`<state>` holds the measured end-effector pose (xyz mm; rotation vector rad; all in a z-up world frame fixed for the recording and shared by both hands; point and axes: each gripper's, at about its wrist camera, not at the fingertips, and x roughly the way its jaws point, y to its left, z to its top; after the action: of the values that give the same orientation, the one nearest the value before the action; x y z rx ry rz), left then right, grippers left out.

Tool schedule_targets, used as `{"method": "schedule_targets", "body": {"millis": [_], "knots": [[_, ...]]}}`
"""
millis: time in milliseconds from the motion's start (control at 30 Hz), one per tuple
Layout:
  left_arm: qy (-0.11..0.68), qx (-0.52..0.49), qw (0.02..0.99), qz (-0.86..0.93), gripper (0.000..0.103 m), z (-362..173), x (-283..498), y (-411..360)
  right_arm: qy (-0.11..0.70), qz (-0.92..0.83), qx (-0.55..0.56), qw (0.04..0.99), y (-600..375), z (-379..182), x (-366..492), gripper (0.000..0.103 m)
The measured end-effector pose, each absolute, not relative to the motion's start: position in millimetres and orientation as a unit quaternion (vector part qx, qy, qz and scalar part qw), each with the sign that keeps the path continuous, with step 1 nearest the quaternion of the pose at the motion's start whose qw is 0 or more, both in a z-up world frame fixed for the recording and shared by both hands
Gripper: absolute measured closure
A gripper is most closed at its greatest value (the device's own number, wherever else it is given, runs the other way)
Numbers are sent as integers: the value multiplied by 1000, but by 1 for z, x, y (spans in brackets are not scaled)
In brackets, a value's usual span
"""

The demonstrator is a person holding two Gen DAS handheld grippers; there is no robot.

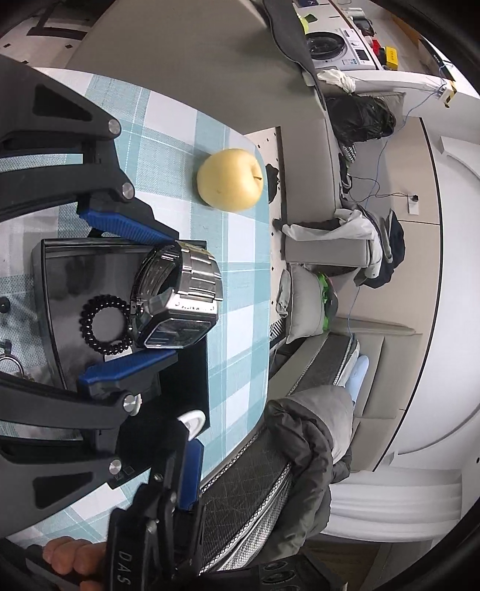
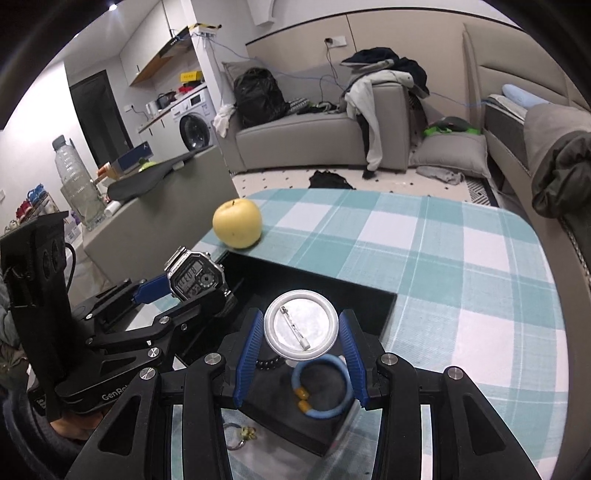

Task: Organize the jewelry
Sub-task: 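Lift the watch and disc and carry both over the black box, then lower the watch and disc into the box and open both grippers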

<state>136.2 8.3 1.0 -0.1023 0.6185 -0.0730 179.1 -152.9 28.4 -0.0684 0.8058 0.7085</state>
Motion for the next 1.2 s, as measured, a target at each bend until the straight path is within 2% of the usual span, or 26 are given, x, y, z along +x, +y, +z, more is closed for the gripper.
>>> {"method": "schedule_targets", "body": {"millis": [400, 1200], "knots": [[300, -44, 953, -27, 52, -3, 138, 6, 403, 326, -65, 853, -133, 13, 182, 62], [279, -44, 959, -6, 52, -9, 136, 3, 426, 300, -49, 852, -136, 7, 193, 62]]}}
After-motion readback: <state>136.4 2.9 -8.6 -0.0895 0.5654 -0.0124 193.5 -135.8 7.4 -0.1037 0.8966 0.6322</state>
